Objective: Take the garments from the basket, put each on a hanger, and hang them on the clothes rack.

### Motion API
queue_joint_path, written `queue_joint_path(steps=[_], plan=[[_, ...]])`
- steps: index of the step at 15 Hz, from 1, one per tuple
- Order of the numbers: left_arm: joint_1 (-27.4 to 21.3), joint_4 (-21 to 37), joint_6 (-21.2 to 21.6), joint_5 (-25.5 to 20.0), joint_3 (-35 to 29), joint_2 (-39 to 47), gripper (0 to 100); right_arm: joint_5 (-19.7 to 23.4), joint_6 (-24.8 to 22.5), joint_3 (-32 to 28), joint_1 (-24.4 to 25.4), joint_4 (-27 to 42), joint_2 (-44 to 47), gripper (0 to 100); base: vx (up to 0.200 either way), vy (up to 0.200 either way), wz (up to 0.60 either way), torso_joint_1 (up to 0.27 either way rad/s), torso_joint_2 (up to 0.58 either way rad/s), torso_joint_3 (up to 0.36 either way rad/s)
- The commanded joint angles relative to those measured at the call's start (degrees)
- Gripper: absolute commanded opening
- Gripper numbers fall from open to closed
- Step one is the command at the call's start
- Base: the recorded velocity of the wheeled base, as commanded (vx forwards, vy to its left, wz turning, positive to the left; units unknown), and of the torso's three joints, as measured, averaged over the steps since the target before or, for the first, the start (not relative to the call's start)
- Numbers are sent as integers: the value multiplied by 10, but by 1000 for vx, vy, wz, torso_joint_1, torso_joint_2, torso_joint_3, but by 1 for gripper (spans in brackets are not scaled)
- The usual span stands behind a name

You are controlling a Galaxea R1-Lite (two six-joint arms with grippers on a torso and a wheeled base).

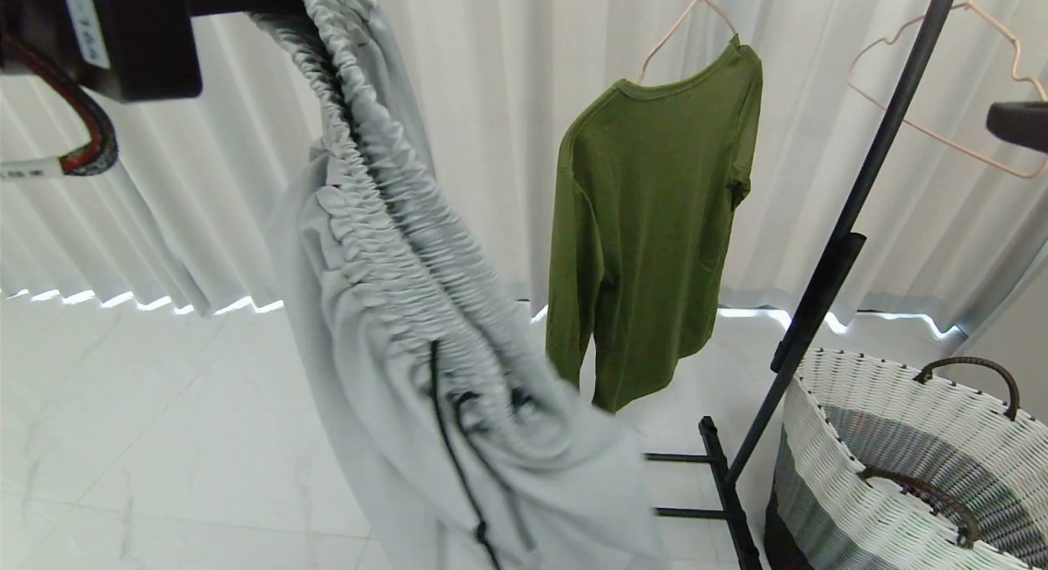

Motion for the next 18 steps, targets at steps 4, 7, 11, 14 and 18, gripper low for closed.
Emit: queue_joint_path(steps=[4, 7, 11, 14, 18], plan=[[2, 0, 2, 1, 19, -7, 0, -4, -1, 13, -29, 25, -43, 100, 0, 0, 0, 0, 0, 0], [2, 0, 3, 0, 35, -23, 0, -4, -27, 10, -195, 125, -59, 100, 0, 0, 0, 0, 0, 0], [2, 0, 3, 0, 42, -28, 0, 0, -96, 63, -380, 147, -89, 100, 0, 0, 0, 0, 0, 0], [2, 0, 3, 0, 45, -29, 0, -4, -97, 121, -414, 125, -113, 100, 0, 0, 0, 0, 0, 0], [2, 0, 3, 0, 51, -30, 0, 2, -79, 184, -429, 62, -139, 100, 0, 0, 0, 0, 0, 0]])
